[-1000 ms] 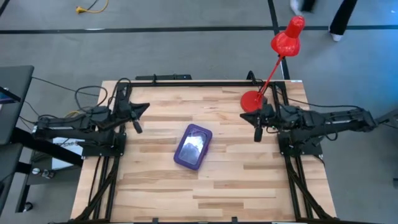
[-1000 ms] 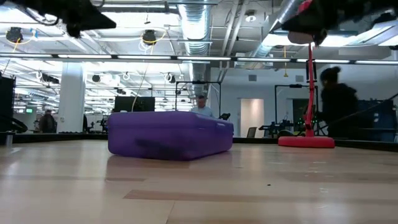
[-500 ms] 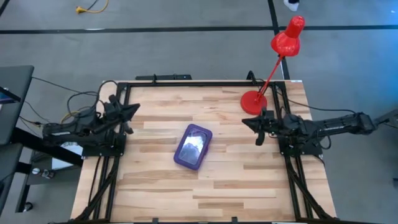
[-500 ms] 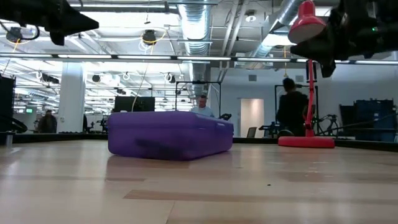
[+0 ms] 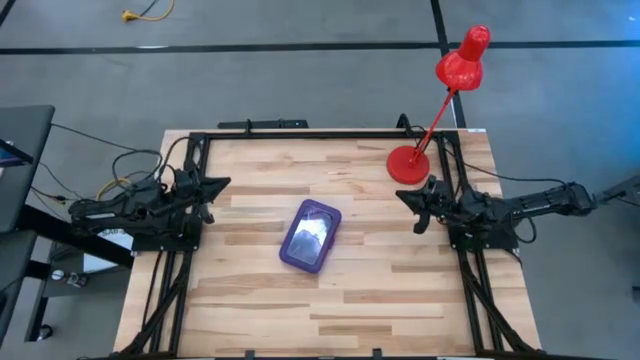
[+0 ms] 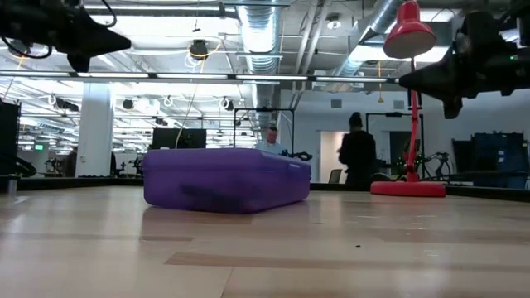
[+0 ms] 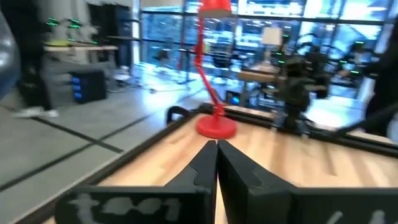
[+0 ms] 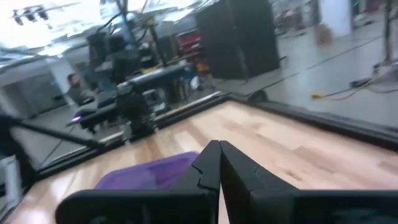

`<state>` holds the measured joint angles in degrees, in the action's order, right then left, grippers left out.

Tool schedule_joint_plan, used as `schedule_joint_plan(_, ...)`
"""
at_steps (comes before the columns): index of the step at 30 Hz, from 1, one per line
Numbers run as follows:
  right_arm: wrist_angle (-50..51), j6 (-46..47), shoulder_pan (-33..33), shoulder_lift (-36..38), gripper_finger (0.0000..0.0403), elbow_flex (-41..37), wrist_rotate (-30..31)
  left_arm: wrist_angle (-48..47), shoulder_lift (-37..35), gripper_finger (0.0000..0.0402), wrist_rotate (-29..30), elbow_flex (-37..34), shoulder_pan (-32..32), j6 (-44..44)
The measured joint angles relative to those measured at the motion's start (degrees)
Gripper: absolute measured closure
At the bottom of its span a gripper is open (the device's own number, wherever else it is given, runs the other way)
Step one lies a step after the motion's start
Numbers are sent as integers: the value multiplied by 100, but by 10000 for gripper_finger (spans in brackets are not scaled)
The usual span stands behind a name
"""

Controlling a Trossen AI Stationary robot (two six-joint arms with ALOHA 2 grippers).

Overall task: Pick & place school supplies into a supply box
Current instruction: Return to Home Position

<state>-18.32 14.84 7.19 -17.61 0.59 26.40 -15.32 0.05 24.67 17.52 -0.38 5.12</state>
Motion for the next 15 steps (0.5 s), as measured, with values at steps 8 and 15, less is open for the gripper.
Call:
schedule_joint_plan(8, 526, -258, 901, 470, 403, -3, 1310, -62, -2, 401, -600, -127, -1, 174)
schedule_joint_plan(15, 666, -136, 1676, 610, 403, -5, 2061, 1672, 2, 401, -663, -1131, -2, 163)
